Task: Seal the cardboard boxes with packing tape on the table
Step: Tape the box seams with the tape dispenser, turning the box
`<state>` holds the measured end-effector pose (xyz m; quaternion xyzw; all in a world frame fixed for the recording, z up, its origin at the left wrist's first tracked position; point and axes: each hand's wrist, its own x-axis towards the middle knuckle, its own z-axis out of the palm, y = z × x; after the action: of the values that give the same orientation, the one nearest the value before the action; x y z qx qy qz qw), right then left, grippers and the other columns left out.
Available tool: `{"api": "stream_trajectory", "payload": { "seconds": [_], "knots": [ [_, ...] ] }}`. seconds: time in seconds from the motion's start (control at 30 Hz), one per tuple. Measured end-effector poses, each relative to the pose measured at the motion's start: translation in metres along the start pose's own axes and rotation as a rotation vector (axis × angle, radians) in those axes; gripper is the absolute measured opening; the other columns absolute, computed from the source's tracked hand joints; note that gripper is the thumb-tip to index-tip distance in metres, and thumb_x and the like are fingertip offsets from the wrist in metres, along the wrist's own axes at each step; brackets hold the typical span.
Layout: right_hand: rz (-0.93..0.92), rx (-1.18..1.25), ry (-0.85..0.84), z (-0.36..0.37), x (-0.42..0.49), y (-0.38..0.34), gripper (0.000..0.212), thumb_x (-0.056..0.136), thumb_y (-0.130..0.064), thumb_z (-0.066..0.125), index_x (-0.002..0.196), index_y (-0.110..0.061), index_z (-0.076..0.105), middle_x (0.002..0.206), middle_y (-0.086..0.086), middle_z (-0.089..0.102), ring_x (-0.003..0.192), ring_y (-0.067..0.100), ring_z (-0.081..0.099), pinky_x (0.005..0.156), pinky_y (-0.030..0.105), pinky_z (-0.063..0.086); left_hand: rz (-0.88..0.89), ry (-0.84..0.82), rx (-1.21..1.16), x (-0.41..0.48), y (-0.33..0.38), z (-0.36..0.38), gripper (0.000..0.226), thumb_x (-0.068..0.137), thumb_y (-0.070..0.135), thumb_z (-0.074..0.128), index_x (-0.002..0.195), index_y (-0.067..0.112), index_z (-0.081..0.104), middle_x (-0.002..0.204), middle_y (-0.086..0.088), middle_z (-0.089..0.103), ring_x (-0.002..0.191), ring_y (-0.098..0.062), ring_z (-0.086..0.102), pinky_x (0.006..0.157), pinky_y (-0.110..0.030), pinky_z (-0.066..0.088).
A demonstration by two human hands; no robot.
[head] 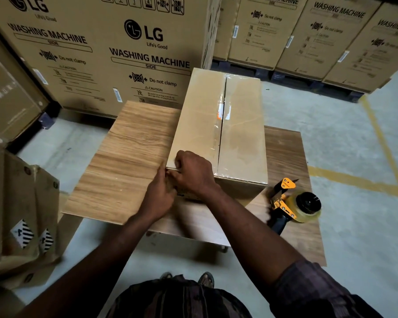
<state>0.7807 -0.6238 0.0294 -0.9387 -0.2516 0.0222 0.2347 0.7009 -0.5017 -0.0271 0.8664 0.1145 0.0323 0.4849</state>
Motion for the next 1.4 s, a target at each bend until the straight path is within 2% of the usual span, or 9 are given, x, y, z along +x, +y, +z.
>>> {"api": "stream_trajectory", "payload": {
  "seconds": [0.07, 0.17, 0.3, 0.43, 0.53, 0.73, 0.97, 1.2, 1.4],
  "knots": [
    [-0.003, -0.006, 0.020, 0.002, -0.002, 0.000, 0.027, 0.082, -0.040, 0.073, 0.090, -0.021, 0.056, 0.093, 0.001, 0.064, 0.086, 0.028, 0.061, 0.067, 0.035, 0.040, -0.083, -0.163, 0.057, 0.003, -0.005, 0.003, 0.084, 0.090, 0.004, 0.063, 0.158, 0.019, 0.016, 0.133, -0.002, 0.058, 0.117, -0.019, 0.059, 0.089, -0.028, 0.045],
    [-0.018, 0.053, 0.046, 0.005, -0.008, 0.006, 0.023, 0.077, -0.026, 0.076, 0.092, -0.021, 0.059, 0.093, 0.000, 0.062, 0.084, 0.030, 0.060, 0.069, 0.036, 0.043, -0.152, -0.264, 0.190, 0.005, -0.004, -0.005, 0.066, 0.092, 0.010, 0.061, 0.151, 0.014, 0.032, 0.133, -0.017, 0.061, 0.121, -0.034, 0.059, 0.083, -0.026, 0.039],
    [-0.152, 0.063, 0.154, 0.010, -0.026, 0.017, 0.023, 0.078, -0.012, 0.065, 0.100, -0.014, 0.067, 0.102, 0.006, 0.060, 0.094, 0.030, 0.055, 0.077, 0.039, 0.044, 0.170, 0.074, 0.241, 0.004, 0.013, -0.013, 0.076, 0.090, -0.003, 0.052, 0.158, 0.007, 0.020, 0.163, -0.013, 0.026, 0.150, -0.025, 0.027, 0.117, -0.030, 0.029],
    [-0.213, -0.024, 0.168, 0.023, -0.052, 0.015, 0.048, 0.087, -0.023, 0.056, 0.132, -0.009, 0.060, 0.137, 0.009, 0.058, 0.130, 0.029, 0.049, 0.106, 0.045, 0.037, 0.388, -0.103, 0.521, 0.007, 0.015, -0.012, 0.078, 0.093, 0.012, 0.045, 0.161, 0.015, 0.006, 0.169, -0.001, 0.007, 0.155, -0.014, 0.003, 0.124, -0.046, 0.017],
    [-0.198, -0.160, 0.053, 0.033, -0.070, 0.019, 0.064, 0.096, -0.030, 0.049, 0.154, -0.009, 0.035, 0.163, 0.008, 0.032, 0.153, 0.025, 0.022, 0.124, 0.049, 0.016, 0.403, -0.123, 0.702, 0.005, 0.012, -0.015, 0.080, 0.089, 0.029, 0.038, 0.161, 0.011, 0.009, 0.168, -0.004, 0.009, 0.155, -0.018, 0.005, 0.122, -0.052, 0.021],
    [0.005, -0.269, 0.088, 0.002, -0.116, 0.075, 0.070, 0.102, -0.041, 0.043, 0.162, -0.022, 0.013, 0.170, -0.006, 0.008, 0.156, 0.011, 0.002, 0.125, 0.050, 0.005, 0.414, -0.108, 0.805, 0.007, 0.012, -0.017, 0.088, 0.088, 0.020, 0.060, 0.160, 0.013, 0.011, 0.169, -0.004, 0.008, 0.155, -0.023, 0.011, 0.119, -0.056, 0.027],
    [0.282, -0.213, 0.215, -0.013, -0.119, 0.075, 0.065, 0.097, -0.041, 0.038, 0.153, -0.009, 0.039, 0.164, 0.009, 0.030, 0.153, 0.026, 0.023, 0.124, 0.049, 0.000, 0.343, -0.076, 0.826, 0.000, 0.031, 0.000, 0.082, 0.087, 0.025, 0.062, 0.157, 0.006, 0.025, 0.166, -0.014, 0.018, 0.153, -0.032, 0.017, 0.119, -0.060, 0.013],
    [0.076, -0.125, 0.074, -0.002, -0.096, 0.046, 0.068, 0.093, -0.033, 0.036, 0.158, -0.014, 0.029, 0.167, 0.002, 0.024, 0.155, 0.019, 0.015, 0.125, 0.055, 0.007, 0.522, -0.148, 0.768, 0.001, 0.044, 0.023, 0.079, 0.087, 0.015, 0.060, 0.158, 0.009, 0.025, 0.165, -0.010, 0.022, 0.153, -0.026, 0.020, 0.123, -0.042, 0.008],
    [0.201, -0.139, 0.272, -0.037, -0.138, 0.126, 0.054, 0.097, -0.030, 0.039, 0.149, -0.020, 0.049, 0.159, -0.004, 0.041, 0.150, 0.017, 0.032, 0.122, 0.056, 0.014, 0.563, -0.088, 0.632, 0.006, 0.028, -0.003, 0.069, 0.088, 0.010, 0.061, 0.153, 0.015, 0.039, 0.160, -0.003, 0.037, 0.148, -0.021, 0.033, 0.122, -0.039, 0.020]
  ]
}}
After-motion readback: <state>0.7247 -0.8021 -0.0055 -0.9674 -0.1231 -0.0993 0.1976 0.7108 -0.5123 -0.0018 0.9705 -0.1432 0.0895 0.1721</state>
